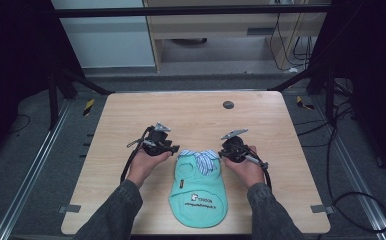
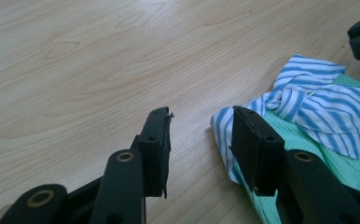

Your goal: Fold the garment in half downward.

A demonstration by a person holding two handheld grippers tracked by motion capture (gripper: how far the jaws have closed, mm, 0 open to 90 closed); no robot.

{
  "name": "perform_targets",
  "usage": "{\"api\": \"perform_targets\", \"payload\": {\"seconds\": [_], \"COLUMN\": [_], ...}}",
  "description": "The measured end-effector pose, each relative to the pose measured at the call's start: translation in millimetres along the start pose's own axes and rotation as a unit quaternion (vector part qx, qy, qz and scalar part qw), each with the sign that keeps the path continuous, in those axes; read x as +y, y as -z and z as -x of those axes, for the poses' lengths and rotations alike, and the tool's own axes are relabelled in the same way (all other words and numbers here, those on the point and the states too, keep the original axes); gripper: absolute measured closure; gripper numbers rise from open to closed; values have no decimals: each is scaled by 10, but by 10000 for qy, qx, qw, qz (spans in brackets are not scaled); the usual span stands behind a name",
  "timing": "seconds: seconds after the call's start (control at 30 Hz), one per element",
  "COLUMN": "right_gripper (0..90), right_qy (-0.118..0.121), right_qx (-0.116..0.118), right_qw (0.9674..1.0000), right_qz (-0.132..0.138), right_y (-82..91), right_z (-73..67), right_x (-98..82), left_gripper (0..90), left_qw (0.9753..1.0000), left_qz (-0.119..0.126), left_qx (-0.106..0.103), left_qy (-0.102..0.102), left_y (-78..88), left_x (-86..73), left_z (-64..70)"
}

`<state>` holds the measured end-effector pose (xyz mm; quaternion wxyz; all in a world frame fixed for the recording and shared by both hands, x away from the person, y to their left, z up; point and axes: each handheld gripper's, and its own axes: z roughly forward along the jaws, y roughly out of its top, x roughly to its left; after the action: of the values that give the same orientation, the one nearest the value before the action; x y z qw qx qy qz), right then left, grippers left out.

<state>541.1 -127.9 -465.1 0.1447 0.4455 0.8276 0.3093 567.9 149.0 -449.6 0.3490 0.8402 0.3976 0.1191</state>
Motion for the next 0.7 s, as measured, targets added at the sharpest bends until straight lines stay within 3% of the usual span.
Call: {"api": "perform_targets", "payload": {"seconds": [0.37, 0.57, 0.7], "right_gripper": [697, 633, 591], "right_qy": [4, -57, -88], "right_qx": [19, 72, -5], "right_qw": [10000, 9996, 9995], "right_qz": [-81, -270, -312], "right_y": [-197, -270, -307], "right_z": [-45, -65, -87], "right_x": [130, 192, 201], "left_gripper": [524, 504, 497], "left_qw": [9992, 9981, 9984], "left_qz": [-342, -559, -542], "left_qx": [-121, -136, -143], "left_qy": [-182, -197, -88], "left_y": [-167, -265, -301], "left_x": [41, 38, 38], "left_z": [55, 78, 88]}}
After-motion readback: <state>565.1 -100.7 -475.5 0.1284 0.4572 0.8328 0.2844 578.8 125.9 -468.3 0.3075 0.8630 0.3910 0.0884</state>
